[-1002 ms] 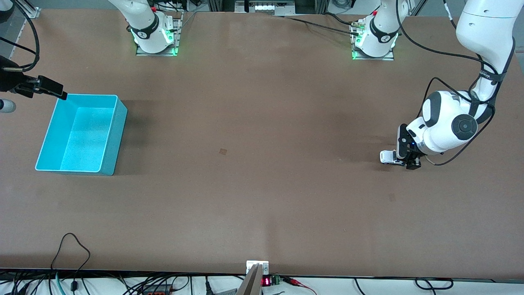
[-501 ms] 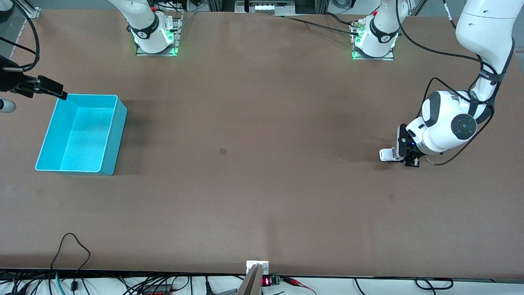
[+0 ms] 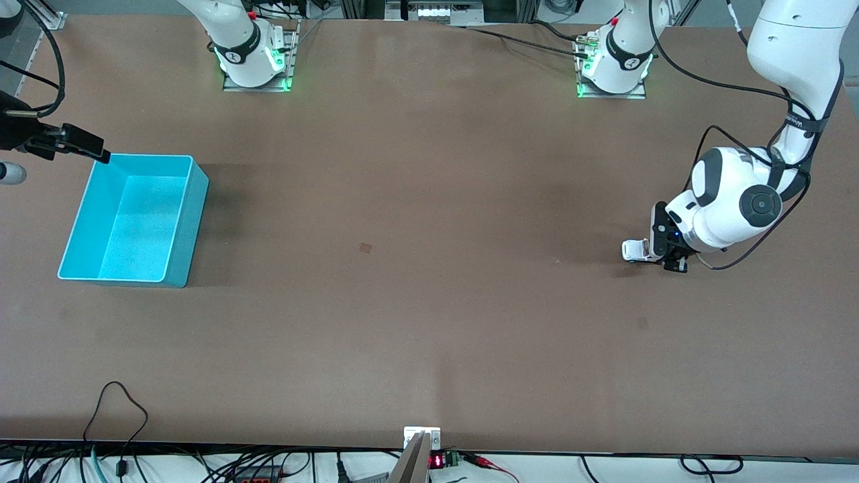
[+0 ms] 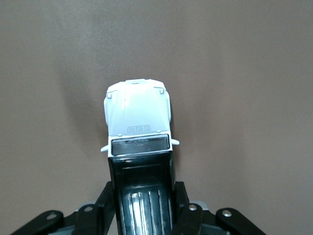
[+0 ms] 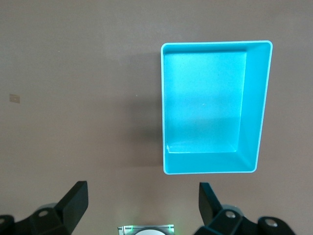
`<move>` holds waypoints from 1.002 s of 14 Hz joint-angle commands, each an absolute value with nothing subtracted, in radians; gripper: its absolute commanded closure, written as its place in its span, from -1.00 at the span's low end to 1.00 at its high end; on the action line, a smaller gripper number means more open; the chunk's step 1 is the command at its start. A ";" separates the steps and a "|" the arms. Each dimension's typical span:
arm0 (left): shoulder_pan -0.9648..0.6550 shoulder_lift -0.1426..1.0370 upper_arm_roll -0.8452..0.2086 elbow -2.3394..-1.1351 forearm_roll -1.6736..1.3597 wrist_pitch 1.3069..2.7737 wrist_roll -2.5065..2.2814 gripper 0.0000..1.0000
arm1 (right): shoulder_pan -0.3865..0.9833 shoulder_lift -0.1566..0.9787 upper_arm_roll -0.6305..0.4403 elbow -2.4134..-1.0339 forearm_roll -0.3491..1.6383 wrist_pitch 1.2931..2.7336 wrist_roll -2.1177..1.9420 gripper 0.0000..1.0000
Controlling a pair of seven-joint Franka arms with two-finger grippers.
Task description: Wind and store white jeep toy
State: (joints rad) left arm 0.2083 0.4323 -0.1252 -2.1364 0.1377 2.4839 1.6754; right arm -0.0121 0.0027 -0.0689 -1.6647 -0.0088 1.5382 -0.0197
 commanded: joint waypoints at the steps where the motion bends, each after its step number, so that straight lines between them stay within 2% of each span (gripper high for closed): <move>1: 0.221 0.382 -0.135 -2.184 0.156 2.479 1.640 0.25 | -0.020 -0.012 -0.064 -1.675 0.006 1.529 -0.040 -1.00; 14: 0.218 0.397 -0.135 -2.183 0.158 2.483 1.608 0.32 | -0.020 -0.012 -0.064 -1.675 0.005 1.529 -0.040 -1.00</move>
State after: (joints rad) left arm 0.2086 0.4140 -0.1252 -2.1651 0.1377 2.4826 1.6249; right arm -0.0121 0.0027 -0.0689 -1.6648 -0.0075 1.5373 -0.0198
